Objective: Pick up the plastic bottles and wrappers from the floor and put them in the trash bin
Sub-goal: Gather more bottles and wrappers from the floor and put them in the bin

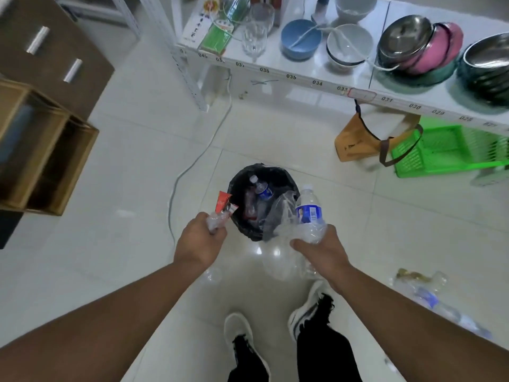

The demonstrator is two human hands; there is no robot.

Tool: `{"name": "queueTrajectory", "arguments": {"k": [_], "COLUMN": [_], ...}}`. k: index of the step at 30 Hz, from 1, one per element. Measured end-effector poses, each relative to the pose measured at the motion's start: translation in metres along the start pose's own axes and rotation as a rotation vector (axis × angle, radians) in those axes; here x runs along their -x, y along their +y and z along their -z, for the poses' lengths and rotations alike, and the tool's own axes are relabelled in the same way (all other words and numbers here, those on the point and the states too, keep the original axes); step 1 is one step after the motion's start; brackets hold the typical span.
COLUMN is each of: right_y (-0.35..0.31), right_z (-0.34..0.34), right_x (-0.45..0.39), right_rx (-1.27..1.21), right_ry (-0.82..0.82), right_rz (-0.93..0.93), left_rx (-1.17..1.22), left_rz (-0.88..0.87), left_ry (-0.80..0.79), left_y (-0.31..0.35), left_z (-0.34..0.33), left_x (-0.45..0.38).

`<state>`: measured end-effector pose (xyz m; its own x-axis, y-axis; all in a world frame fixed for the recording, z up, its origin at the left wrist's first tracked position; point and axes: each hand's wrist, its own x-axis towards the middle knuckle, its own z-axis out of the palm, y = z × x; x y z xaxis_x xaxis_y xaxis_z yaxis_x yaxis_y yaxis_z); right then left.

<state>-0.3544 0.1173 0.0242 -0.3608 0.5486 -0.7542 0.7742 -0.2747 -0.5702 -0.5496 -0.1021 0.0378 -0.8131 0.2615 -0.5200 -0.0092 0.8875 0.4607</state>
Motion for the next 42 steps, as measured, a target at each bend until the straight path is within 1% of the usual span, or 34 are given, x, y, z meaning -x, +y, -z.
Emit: {"name": "queueTrajectory", "arguments": {"k": [4, 9, 12, 14, 16, 18, 21, 24, 27, 29, 31, 33, 35, 38, 42], "right_y": [-0.020, -0.024, -0.021, -0.023, -0.024, -0.021, -0.013, -0.005, 0.008, 0.018, 0.026, 0.031, 0.037, 0.040, 0.039], "right_z": [-0.029, -0.073, -0.095, -0.106, -0.110, -0.104, -0.080, -0.055, -0.040, -0.037, -0.036, -0.035, -0.032, -0.024, -0.007], "right_x": [-0.057, -0.141, -0.187, -0.203, -0.204, -0.195, -0.176, -0.159, -0.147, -0.142, -0.139, -0.138, -0.136, -0.131, -0.121], "right_rx": [0.091, 0.253, 0.354, 0.440, 0.488, 0.455, 0.373, 0.344, 0.358, 0.375, 0.352, 0.354, 0.357, 0.346, 0.340], "right_ry": [-0.006, -0.083, -0.062, -0.045, -0.015, 0.017, 0.027, 0.079, 0.112, 0.124, 0.129, 0.118, 0.108, 0.095, 0.099], "right_rz": [0.059, 0.064, 0.060, 0.056, 0.067, 0.075, 0.091, 0.053, 0.019, 0.008, 0.001, 0.001, -0.004, 0.000, -0.003], "left_rx": [0.127, 0.251, 0.272, 0.249, 0.204, 0.192, 0.184, 0.155, 0.089, 0.042, 0.019, 0.009, -0.029, -0.087, -0.055], "left_rz": [0.072, 0.140, 0.200, 0.187, 0.174, 0.173, 0.178, 0.117, 0.033, 0.011, 0.057, 0.151, 0.159, 0.014, -0.176], "left_ry": [-0.001, 0.043, 0.041, -0.002, -0.045, -0.076, -0.109, -0.171, -0.169, -0.143, -0.150, -0.172, -0.184, -0.169, -0.147], "left_y": [0.005, -0.003, -0.016, -0.022, -0.020, -0.015, 0.003, 0.028, 0.046, 0.050, 0.049, 0.049, 0.051, 0.058, 0.058], "left_z": [-0.010, -0.043, -0.071, -0.083, -0.086, -0.083, -0.077, -0.082, -0.102, -0.121, -0.137, -0.151, -0.157, -0.149, -0.118], "left_x": [-0.017, -0.049, -0.063, -0.069, -0.077, -0.085, -0.100, -0.123, -0.148, -0.166, -0.181, -0.192, -0.192, -0.179, -0.167]}}
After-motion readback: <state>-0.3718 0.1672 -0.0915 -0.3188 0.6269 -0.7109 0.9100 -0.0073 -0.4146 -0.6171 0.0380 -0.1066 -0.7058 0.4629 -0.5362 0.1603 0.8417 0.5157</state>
